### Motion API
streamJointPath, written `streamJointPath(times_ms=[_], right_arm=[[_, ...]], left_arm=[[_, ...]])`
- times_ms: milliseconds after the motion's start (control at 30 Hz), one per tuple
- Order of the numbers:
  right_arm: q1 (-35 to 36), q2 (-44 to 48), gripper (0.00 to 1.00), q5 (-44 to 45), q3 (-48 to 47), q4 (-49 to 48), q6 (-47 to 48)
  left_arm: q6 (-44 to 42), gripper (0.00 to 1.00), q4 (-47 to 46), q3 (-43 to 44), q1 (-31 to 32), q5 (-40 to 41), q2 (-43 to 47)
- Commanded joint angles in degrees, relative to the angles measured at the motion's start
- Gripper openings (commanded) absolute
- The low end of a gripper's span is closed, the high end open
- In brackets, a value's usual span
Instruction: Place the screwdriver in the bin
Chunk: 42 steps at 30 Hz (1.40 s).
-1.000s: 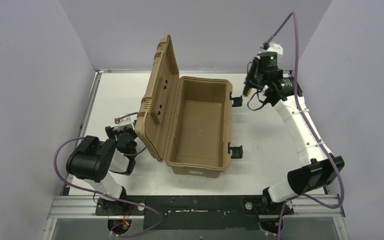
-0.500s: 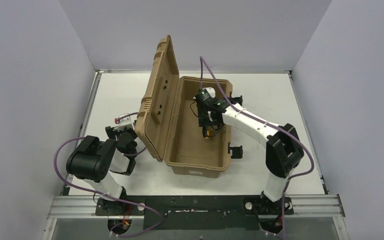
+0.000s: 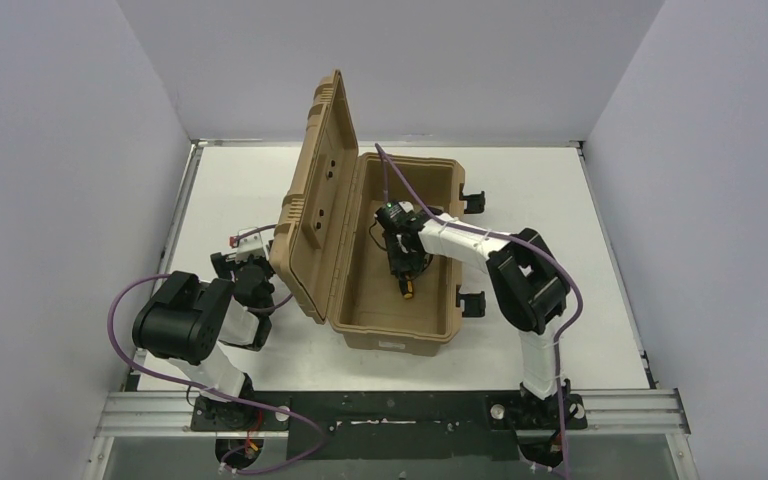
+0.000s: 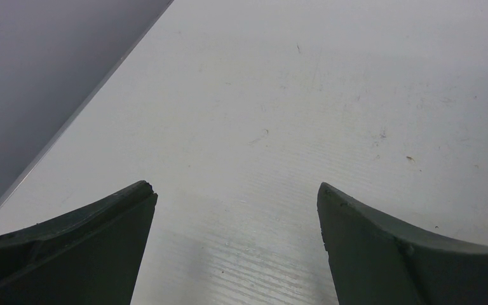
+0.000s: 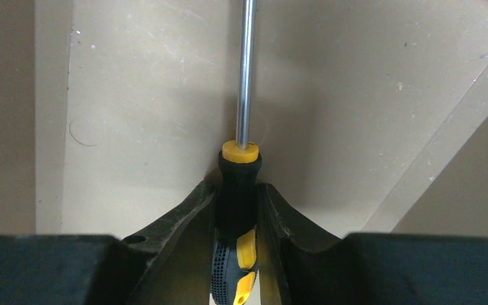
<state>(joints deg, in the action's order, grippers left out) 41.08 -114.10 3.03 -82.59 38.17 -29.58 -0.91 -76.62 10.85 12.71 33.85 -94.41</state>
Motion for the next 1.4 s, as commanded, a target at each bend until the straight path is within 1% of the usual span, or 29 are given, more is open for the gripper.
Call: streamJointPath(times_ms=[0,67,200,300,367,433,533,633,700,800,933,967,1033,1067,1200,1267,1367], right_arm=[[0.3,-0.2,0.08,0.1,-2.4,-1.9,0.8],[0.3,-0.2,0.26,0.5,-2.6,-1.4,0.7],[0.2,0.7,0.48,1.6,-3.6,-0.3,0.7],[-0.1,1.7,0.61,2.0,-5.7,1.1,0.8],[-0.2,2.6,0.66,2.3,-7.9,2.3,1.2],[-0.4,3.9,0.74,2.7,-10.5,3.4,2.1],[-1.1,6.9,0.86,3.9,-14.5,4.2,4.3],[-3.1,11.5,0.97,5.0,-15.7,3.4,6.6],[-4.8,15.8,1.0,5.9,-14.2,0.9,8.4],[-8.8,24.4,1.0,8.4,-7.6,-5.5,10.3],[-16.8,36.6,1.0,11.7,6.4,-16.8,11.8],[-19.3,40.6,1.0,12.3,10.4,-19.7,12.0],[-24.4,45.6,1.0,12.3,18.1,-24.7,12.0],[-28.1,47.8,1.0,11.9,21.7,-26.7,11.9],[-36.2,53.3,1.0,11.3,35.6,-33.4,11.8],[-38.6,55.2,1.0,11.2,42.0,-37.2,12.0],[-40.3,57.7,1.0,10.0,51.1,-46.1,13.1]], left_arm=[[0.0,0.97,-2.8,0.1,0.2,0.5,0.2],[0.0,0.97,-2.9,0.1,0.3,0.4,0.2],[-0.1,0.97,-2.9,0.1,0.1,0.5,0.1],[-0.2,0.97,-3.1,0.0,0.1,0.4,0.1],[-0.2,0.97,-3.1,0.1,0.1,0.5,0.1],[-0.2,0.97,-3.1,0.0,0.1,0.4,0.1],[-0.2,0.97,-3.0,0.0,0.2,0.5,0.1],[-0.1,0.97,-3.0,0.0,0.1,0.4,0.1],[-0.1,0.97,-2.9,0.0,0.1,0.4,0.2],[-0.1,0.97,-2.9,0.1,0.1,0.4,0.2],[0.0,0.97,-2.6,0.1,0.2,0.4,0.4],[0.1,0.97,-2.5,0.1,0.2,0.4,0.4],[0.3,0.97,-2.4,0.1,0.3,0.4,0.5],[0.4,0.97,-2.3,0.2,0.2,0.4,0.5],[0.4,0.97,-2.3,0.1,0.2,0.4,0.5],[0.5,0.97,-2.2,0.1,0.3,0.4,0.7],[0.6,0.97,-2.3,0.0,0.2,0.7,0.8]])
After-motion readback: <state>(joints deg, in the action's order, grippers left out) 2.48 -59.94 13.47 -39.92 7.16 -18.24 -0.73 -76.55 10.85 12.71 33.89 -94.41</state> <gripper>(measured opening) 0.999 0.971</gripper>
